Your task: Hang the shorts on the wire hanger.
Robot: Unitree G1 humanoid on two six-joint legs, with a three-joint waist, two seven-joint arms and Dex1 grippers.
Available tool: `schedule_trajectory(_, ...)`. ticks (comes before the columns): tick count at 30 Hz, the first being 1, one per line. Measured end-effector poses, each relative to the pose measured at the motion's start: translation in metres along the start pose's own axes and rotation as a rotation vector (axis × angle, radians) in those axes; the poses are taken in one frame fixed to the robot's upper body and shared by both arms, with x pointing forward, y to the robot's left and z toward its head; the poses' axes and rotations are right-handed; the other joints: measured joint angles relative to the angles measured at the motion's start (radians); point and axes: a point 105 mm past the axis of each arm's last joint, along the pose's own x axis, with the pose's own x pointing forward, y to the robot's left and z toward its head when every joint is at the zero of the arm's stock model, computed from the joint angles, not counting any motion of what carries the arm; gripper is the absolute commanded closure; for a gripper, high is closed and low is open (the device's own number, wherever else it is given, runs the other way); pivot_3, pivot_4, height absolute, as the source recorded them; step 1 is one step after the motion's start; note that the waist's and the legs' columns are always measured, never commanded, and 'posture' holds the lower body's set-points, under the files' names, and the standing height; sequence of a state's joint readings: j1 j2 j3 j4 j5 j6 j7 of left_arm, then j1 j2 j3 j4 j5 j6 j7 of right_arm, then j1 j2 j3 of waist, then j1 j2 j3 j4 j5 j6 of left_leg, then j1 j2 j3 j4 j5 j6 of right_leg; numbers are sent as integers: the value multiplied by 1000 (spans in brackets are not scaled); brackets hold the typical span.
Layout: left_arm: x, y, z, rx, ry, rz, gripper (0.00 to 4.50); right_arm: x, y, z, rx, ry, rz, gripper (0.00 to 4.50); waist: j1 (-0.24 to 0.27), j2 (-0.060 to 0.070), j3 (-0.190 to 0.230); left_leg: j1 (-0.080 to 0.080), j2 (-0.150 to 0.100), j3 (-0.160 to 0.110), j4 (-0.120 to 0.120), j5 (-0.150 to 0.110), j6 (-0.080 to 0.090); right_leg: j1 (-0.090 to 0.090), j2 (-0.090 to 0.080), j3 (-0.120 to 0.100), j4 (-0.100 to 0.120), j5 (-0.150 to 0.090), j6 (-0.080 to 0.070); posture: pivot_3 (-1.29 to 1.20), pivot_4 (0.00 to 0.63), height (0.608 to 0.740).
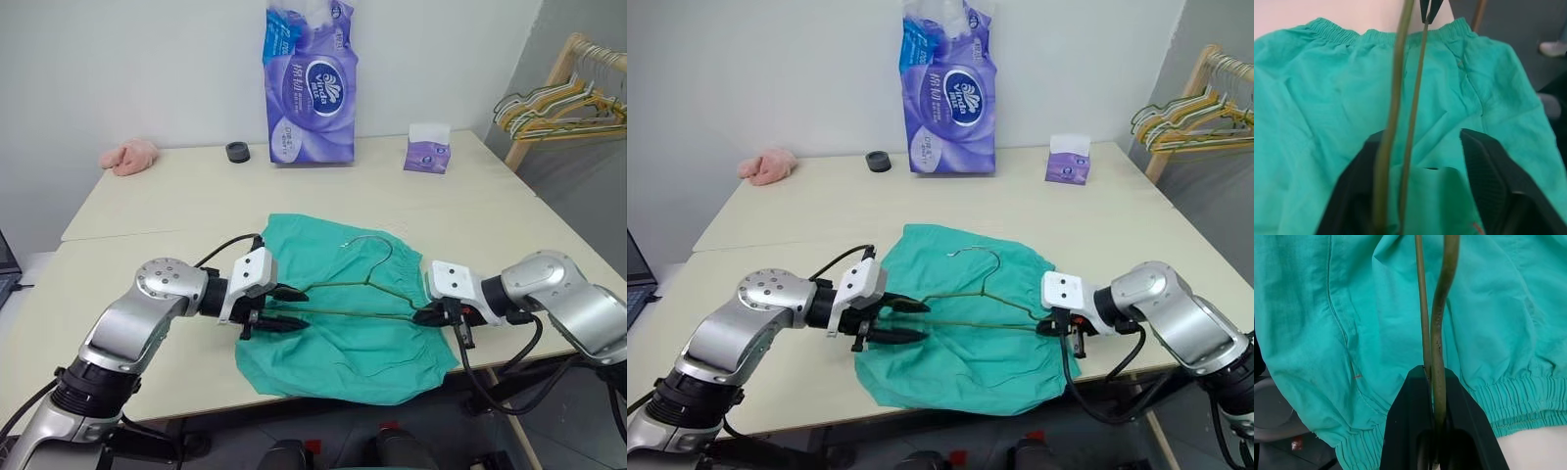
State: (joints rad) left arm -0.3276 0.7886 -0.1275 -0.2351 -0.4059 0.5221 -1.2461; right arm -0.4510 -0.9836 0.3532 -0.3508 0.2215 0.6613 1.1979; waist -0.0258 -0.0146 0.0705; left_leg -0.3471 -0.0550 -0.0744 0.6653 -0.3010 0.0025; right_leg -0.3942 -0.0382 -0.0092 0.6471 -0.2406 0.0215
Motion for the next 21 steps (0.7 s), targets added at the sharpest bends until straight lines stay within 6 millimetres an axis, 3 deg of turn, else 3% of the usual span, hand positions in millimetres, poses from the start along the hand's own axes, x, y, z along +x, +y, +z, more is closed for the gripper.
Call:
schedule_trajectory(2, -6, 4, 1, -44, -31, 30, 595, -4, -3, 1, 0, -4, -18, 4500, 1, 0, 0, 0, 0, 0, 0, 0, 0, 0, 0, 0, 0, 0, 0, -38, 22, 740)
schedule_trajectory(6, -27, 11, -9, -197, -88, 97, 595, -10, -1, -10, 45, 2, -35, 4500, 1, 0, 0, 0, 0, 0, 0, 0, 0, 0, 0, 0, 0, 0, 0, -30, 22, 740)
schedule_trajectory(10, -64, 18, -44, -396, -69, 254, 595, -26, 0, -33, 149, 24, -101, 4500, 0, 0, 0, 0, 0, 0, -1, 0, 0, 0, 0, 0, 0, 0, 0, -29, 24, 740)
schedule_trajectory(12, -66, 10, -58, -443, -42, 254, 595, -33, 0, -39, 184, 23, -131, 4500, 2, 0, 0, 0, 0, 0, -1, 0, 0, 0, -1, 0, -1, 0, 0, -32, 27, 740)
schedule_trajectory(16, -57, -30, -94, -496, 92, 172, 595, -52, 14, -66, 359, 22, -204, 4500, 21, 1, 0, 0, 0, 1, -1, -1, 0, 0, -1, 1, -1, -1, -1, -42, 34, 740)
schedule_trajectory(19, -48, -35, -83, -441, 76, 130, 595, -63, 20, -74, 437, 15, -260, 4500, 37, 1, 1, 0, 1, 0, 0, -1, 0, 0, -1, 0, -1, -3, 3, -48, 35, 740)
schedule_trajectory(21, -44, -23, -61, -393, -2, 141, 595, -69, 28, -78, 491, 0, -299, 4500, 54, 2, 2, 1, 1, -1, 1, -1, 0, 4, -1, -3, 0, -3, 3, -51, 36, 740)
